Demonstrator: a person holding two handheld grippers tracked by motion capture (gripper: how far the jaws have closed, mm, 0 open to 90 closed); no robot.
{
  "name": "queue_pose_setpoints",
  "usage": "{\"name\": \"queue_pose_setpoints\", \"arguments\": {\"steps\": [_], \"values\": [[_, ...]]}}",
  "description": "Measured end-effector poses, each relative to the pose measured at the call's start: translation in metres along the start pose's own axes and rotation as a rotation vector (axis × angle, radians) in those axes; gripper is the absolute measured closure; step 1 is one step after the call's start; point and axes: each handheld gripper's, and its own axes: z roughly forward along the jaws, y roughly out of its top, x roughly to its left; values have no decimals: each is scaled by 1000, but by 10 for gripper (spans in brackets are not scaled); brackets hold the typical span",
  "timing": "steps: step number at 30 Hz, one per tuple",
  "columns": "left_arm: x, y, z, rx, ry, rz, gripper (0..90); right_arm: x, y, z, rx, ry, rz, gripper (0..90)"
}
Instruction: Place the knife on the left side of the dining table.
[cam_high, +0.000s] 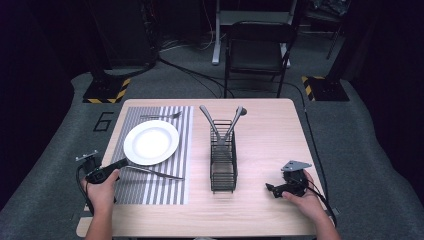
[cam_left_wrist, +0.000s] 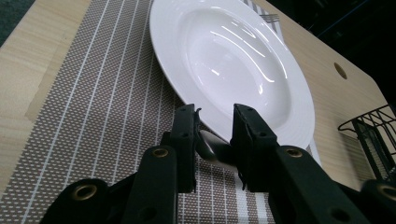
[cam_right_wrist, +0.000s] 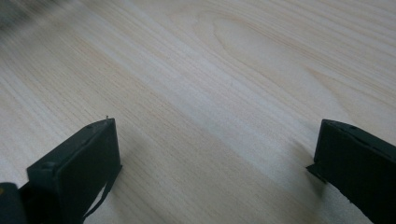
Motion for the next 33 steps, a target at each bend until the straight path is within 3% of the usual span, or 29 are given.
{"name": "queue_pose_setpoints", "arguments": {"steps": [33], "values": [[23,-10,8,44,5,-60,696,0,0,0,0,0,0,0]]}}
